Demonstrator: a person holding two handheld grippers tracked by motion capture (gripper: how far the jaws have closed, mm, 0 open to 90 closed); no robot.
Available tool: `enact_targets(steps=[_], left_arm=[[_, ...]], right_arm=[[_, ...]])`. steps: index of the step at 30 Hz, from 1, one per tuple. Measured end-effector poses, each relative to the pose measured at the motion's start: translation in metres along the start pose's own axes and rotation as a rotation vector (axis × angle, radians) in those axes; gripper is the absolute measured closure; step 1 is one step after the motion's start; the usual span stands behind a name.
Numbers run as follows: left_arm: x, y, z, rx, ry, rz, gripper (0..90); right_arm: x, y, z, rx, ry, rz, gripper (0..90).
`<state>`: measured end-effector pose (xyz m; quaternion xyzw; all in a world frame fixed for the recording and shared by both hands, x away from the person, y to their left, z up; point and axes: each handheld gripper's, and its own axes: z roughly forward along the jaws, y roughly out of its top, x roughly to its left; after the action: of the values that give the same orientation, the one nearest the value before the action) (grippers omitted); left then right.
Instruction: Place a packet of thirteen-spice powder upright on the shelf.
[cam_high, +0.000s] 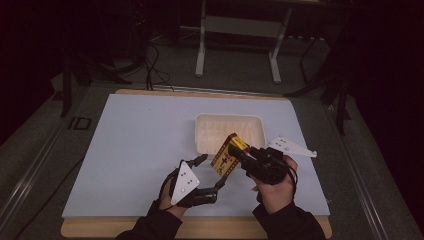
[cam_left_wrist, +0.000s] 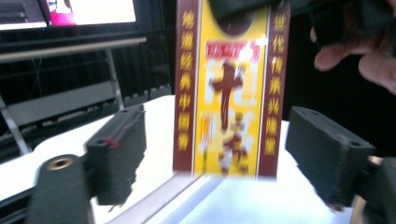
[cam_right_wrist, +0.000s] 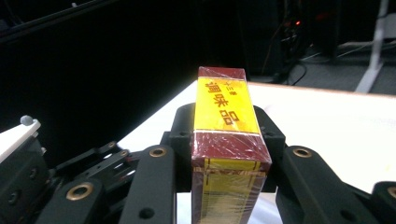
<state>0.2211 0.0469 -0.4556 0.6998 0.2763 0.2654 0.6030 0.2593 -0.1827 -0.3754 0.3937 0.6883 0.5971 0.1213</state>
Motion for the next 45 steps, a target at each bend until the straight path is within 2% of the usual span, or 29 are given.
enact_targets(steps=[4,5,7,10,11,12,14,16,17,18,21,22,23,24,27,28,33,38,45], left_arm=[[0.005,-0.003,-0.003,0.015,0.018,-0.025,16.8],[0.007,-0.006,-0.006,0.023,0.014,-0.044,16.8],[0.008,-0.008,-0.008,0.038,0.02,-0.05,15.3],[0.009,-0.012,-0.01,0.053,0.029,-0.054,14.7],[0.01,-0.015,-0.011,0.069,0.031,-0.082,14.7],[0.011,-0.016,-0.012,0.079,0.033,-0.1,8.9],[0.014,-0.02,-0.014,0.117,0.039,-0.145,2.6],[0.015,-0.021,-0.015,0.123,0.044,-0.158,2.0],[0.017,-0.025,-0.017,0.132,0.062,-0.174,2.0],[0.018,-0.026,-0.018,0.127,0.074,-0.177,0.7],[0.018,-0.028,-0.019,0.129,0.087,-0.162,0.6],[0.018,-0.028,-0.019,0.129,0.087,-0.162,0.7],[0.017,-0.029,-0.019,0.133,0.084,-0.157,0.7],[0.017,-0.03,-0.018,0.133,0.085,-0.162,0.7],[0.018,-0.032,-0.018,0.134,0.089,-0.169,0.7],[0.018,-0.032,-0.018,0.134,0.089,-0.169,0.7],[0.018,-0.032,-0.017,0.13,0.098,-0.172,0.7],[0.018,-0.033,-0.017,0.124,0.106,-0.166,0.7],[0.017,-0.033,-0.017,0.125,0.104,-0.169,0.8]], right_arm=[[-0.004,0.005,0.0,-0.016,-0.026,-0.015,67.8],[-0.005,0.007,0.0,-0.02,-0.038,-0.027,67.8],[-0.01,0.013,0.001,-0.042,-0.086,-0.058,67.8],[-0.015,0.017,0.002,-0.058,-0.114,-0.07,67.8],[-0.017,0.019,0.003,-0.067,-0.129,-0.075,67.8],[-0.021,0.022,0.005,-0.082,-0.163,-0.094,67.8],[-0.025,0.024,0.006,-0.092,-0.182,-0.099,67.7],[-0.027,0.025,0.008,-0.097,-0.199,-0.11,67.8],[-0.028,0.026,0.009,-0.103,-0.214,-0.118,67.8],[-0.035,0.027,0.014,-0.115,-0.267,-0.149,67.8],[-0.045,0.028,0.021,-0.124,-0.324,-0.164,67.7],[-0.045,0.028,0.021,-0.124,-0.324,-0.164,67.7],[-0.048,0.028,0.024,-0.125,-0.343,-0.167,67.8],[-0.057,0.027,0.029,-0.13,-0.387,-0.184,67.7],[-0.068,0.025,0.036,-0.126,-0.437,-0.187,67.8],[-0.068,0.025,0.036,-0.126,-0.437,-0.187,67.8],[-0.087,0.018,0.046,-0.122,-0.51,-0.165,67.8],[-0.098,0.012,0.053,-0.129,-0.583,-0.193,67.8],[-0.113,-0.002,0.067,-0.102,-0.636,-0.179,67.7]])
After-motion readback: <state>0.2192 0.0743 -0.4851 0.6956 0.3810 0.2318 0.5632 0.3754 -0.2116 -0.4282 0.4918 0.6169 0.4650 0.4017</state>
